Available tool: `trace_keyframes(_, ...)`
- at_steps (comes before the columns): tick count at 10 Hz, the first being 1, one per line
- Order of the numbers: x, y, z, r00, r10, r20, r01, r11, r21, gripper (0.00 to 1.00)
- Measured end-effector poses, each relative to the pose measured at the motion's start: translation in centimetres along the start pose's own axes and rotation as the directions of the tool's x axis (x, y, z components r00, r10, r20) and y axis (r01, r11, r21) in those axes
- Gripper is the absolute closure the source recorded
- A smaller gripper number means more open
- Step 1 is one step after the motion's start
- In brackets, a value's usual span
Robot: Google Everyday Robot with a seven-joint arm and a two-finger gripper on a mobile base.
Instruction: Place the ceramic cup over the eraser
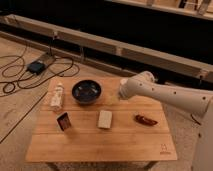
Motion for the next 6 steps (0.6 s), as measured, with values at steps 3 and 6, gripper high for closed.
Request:
trace_keyframes(3,-2.3,-3.0,-0.6,0.999,-0.028,-0.033,0.031,0.997,0.076,0.20)
trace_keyframes(6,-4.2,-5.6,-0.4,0.998,-0.050,-0.045,0.055,0.991,0.121,0.20)
